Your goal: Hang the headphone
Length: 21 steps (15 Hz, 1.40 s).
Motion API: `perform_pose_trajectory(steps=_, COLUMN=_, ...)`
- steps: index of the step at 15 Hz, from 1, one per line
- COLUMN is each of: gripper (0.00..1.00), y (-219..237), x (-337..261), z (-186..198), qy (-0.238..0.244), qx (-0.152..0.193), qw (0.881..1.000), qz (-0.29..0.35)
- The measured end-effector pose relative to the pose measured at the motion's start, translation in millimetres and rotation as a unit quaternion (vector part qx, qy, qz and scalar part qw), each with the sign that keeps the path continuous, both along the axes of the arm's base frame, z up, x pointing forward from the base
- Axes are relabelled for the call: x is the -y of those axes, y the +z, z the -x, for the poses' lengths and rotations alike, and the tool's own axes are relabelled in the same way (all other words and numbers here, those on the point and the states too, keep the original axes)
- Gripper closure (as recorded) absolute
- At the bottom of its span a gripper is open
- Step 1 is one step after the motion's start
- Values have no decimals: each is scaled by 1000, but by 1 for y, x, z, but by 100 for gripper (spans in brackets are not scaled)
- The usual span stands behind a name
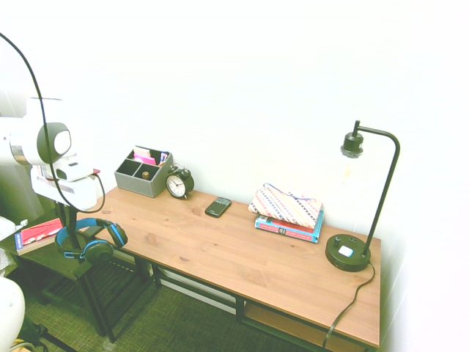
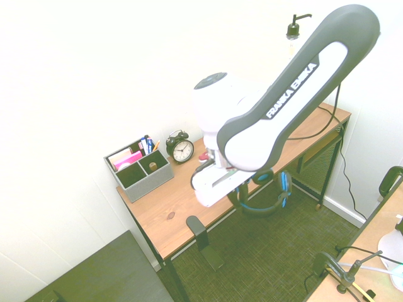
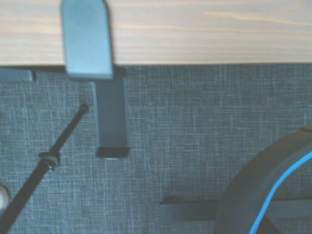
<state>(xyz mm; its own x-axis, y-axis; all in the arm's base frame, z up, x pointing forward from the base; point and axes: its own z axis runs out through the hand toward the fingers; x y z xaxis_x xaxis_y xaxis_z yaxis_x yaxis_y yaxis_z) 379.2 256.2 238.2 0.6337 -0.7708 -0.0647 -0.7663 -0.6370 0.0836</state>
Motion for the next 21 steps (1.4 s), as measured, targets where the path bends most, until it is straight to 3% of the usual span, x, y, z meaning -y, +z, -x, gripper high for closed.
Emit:
perform_pose_trajectory(steps=6, gripper=100, y=-109, x=-53, z=-13, qy=-2, qx=11, qw=1000, qz=8)
perform_pose_trajectory(steps=13, gripper=100, y=-149, x=-97, z=-4, qy=-4, qx=-4, qw=1000, qz=10)
perform_pose_trajectory(steps=14, gripper=0, y=-155, x=-99, z=-5, qy=-5, qx=-6, qw=1000, qz=12)
perform_pose_trajectory(steps=21, gripper=0, y=-171, x=-101, z=-21, qy=-20, qx=-15, qw=999, qz=23)
